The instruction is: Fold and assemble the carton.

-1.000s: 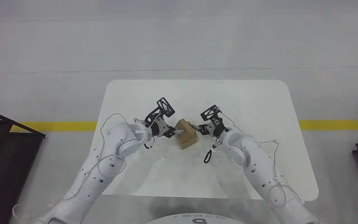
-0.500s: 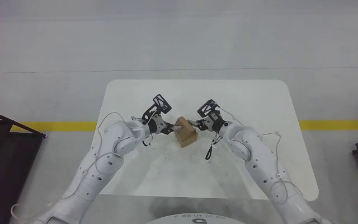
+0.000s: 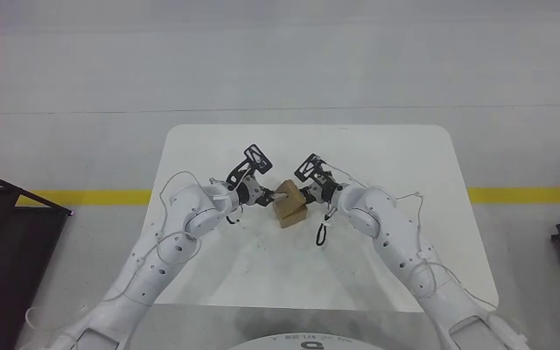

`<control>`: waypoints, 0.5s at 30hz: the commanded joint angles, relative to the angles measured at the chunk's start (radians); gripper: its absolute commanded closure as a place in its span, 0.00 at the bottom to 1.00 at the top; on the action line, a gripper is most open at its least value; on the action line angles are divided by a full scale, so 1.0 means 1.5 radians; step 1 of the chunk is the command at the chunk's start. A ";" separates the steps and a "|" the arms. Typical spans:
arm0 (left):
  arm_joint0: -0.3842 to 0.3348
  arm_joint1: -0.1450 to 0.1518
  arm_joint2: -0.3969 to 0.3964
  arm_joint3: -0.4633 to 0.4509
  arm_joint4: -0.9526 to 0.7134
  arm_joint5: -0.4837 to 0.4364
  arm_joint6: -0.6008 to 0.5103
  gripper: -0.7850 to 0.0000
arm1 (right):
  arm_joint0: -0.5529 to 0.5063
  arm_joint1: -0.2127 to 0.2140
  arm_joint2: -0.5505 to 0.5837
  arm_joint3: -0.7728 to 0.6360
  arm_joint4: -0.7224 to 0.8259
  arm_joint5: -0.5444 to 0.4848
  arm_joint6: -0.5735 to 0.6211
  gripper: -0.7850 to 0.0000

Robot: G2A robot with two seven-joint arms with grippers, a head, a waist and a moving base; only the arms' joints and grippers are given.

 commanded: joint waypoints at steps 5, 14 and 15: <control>-0.018 -0.006 0.025 0.028 0.012 0.004 -0.004 0.00 | 0.002 0.001 0.005 -0.002 -0.002 -0.007 -0.009 0.00; -0.046 -0.016 0.048 0.071 0.004 0.012 -0.003 0.00 | -0.015 0.008 0.028 -0.035 -0.016 0.000 -0.007 0.00; -0.048 -0.017 0.050 0.075 0.004 0.013 -0.004 0.00 | -0.017 0.009 0.032 -0.038 -0.017 0.002 -0.007 0.00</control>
